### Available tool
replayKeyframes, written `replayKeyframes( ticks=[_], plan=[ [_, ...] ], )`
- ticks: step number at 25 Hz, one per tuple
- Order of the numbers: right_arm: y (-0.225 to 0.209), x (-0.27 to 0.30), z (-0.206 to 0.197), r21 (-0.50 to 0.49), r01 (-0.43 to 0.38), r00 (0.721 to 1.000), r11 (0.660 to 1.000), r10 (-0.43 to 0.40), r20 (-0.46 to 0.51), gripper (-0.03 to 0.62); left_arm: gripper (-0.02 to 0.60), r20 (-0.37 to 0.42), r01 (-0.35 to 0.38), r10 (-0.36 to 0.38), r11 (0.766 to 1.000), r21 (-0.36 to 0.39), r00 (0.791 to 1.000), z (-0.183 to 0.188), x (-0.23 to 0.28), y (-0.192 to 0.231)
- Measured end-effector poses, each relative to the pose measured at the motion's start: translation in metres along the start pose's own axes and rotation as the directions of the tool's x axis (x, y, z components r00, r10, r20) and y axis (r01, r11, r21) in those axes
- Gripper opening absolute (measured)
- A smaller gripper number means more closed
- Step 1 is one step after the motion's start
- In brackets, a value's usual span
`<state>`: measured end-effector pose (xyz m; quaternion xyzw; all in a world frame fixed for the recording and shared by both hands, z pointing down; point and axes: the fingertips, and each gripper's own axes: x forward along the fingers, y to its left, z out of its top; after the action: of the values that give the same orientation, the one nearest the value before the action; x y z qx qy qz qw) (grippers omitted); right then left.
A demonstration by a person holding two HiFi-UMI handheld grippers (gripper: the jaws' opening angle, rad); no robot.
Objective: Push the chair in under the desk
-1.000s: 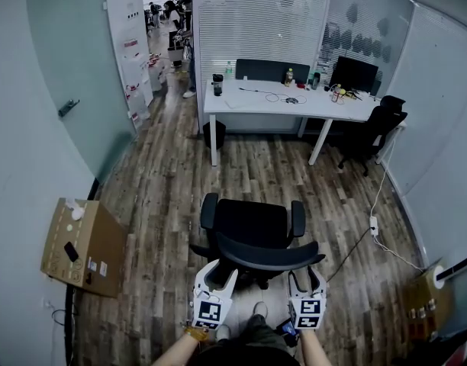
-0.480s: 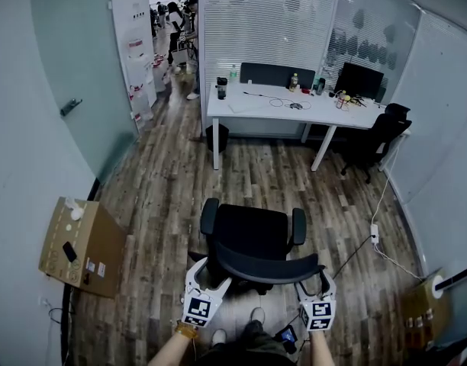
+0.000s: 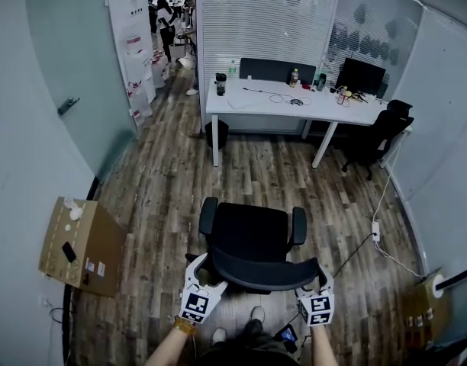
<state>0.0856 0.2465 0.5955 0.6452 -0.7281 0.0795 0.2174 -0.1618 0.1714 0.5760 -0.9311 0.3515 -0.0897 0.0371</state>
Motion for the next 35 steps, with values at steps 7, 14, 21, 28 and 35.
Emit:
replayKeyframes(
  ticks=[7, 14, 21, 28, 35],
  plan=[
    [-0.006, 0.017, 0.007, -0.006, -0.001, 1.000, 1.000, 0.001, 0.023, 0.357, 0.335, 0.012, 0.005, -0.006, 1.000, 0.030, 1.000, 0.003, 0.005, 0.011],
    [-0.021, 0.012, 0.006, 0.001, -0.008, 1.000, 1.000, 0.008, 0.015, 0.354, 0.362, 0.011, 0.005, -0.006, 1.000, 0.031, 1.000, 0.012, 0.020, 0.015],
    [0.002, 0.032, 0.009, -0.004, -0.024, 1.000, 1.000, 0.024, 0.002, 0.353, 0.327, 0.042, 0.036, -0.038, 0.998, 0.060, 0.998, 0.011, 0.026, 0.035],
    [-0.015, 0.032, -0.005, -0.013, -0.009, 1.000, 1.000, 0.009, 0.008, 0.356, 0.296, 0.062, 0.042, -0.044, 0.999, 0.031, 0.997, 0.015, 0.034, 0.029],
    [-0.026, 0.034, -0.005, -0.007, -0.012, 1.000, 1.000, 0.012, 0.026, 0.359, 0.296, 0.073, 0.059, -0.060, 0.998, 0.012, 0.996, 0.016, 0.041, 0.024]
  ],
)
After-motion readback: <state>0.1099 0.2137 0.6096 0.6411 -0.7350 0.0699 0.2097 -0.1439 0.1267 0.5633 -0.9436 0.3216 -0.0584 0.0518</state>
